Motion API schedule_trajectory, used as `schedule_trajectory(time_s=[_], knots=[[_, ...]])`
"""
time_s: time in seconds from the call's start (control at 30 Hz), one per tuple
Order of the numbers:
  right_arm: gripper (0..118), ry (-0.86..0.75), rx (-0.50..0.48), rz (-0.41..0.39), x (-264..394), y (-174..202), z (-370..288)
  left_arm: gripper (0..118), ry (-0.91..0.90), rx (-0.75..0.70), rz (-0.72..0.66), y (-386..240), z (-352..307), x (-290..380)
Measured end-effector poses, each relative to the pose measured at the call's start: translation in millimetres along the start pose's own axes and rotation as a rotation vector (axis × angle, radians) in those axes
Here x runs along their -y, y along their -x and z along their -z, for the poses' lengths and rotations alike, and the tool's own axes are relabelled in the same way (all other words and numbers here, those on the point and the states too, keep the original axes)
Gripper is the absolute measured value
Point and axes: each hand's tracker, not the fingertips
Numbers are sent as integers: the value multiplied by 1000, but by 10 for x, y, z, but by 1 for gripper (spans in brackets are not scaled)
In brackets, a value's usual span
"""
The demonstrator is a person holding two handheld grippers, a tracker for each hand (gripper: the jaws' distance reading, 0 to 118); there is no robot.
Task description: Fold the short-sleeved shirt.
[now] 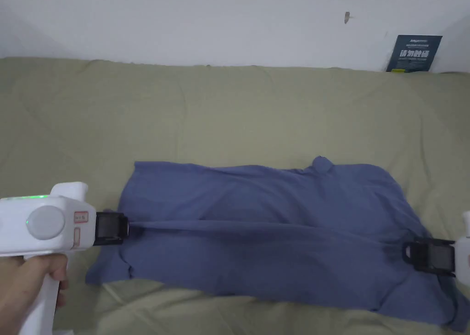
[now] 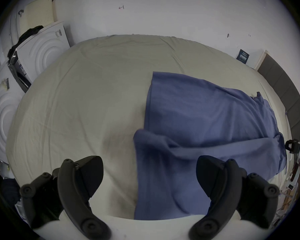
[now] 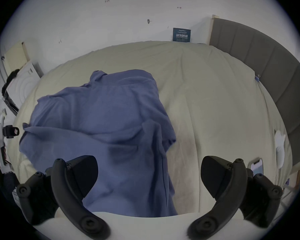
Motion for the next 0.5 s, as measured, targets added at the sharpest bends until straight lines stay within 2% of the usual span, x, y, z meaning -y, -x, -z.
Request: schedule_trajectory(time_s=[0.07, 0.1, 0.13, 0.17, 0.2, 0.27, 0.33, 0.37, 0.4, 0.43, 0.47, 0.5], knots=[[117, -15, -27, 2, 197, 40, -181, 106, -7, -6, -22, 149, -57, 85], [110, -27, -55, 7, 304, 29, -261, 98, -18, 16, -38, 229, -92, 165], [91, -32, -68, 12, 392, 24, -325, 75, -17, 35, -47, 107, -440, 367], [32, -43, -73, 24, 481, 35, -377, 10, -25, 45, -61, 103, -552, 496], [0, -45, -45, 23, 567, 41, -382, 0, -14, 43, -60, 95, -538, 577], [0, -36, -84, 29, 694, -79, -382, 0, -10, 56, -54, 139, -514, 682], [0, -34, -72, 25, 746, 14, -414, 0, 9, 99, -71, 136, -463, 738], [0, -33, -70, 20, 769, 0, -411, 5, -3, 111, -65, 122, -447, 738], [0, -27, -73, 22, 773, -21, -396, 42, -8, 140, -86, 165, -408, 701], [0, -22, -82, 19, 759, 27, -444, 98, -4, 125, -90, 173, -368, 659], [0, -25, -80, 24, 758, 38, -457, 115, 57, 129, -93, 144, -237, 600], [0, -26, -79, 25, 752, 34, -453, 112, -55, 171, -59, 106, -185, 543]])
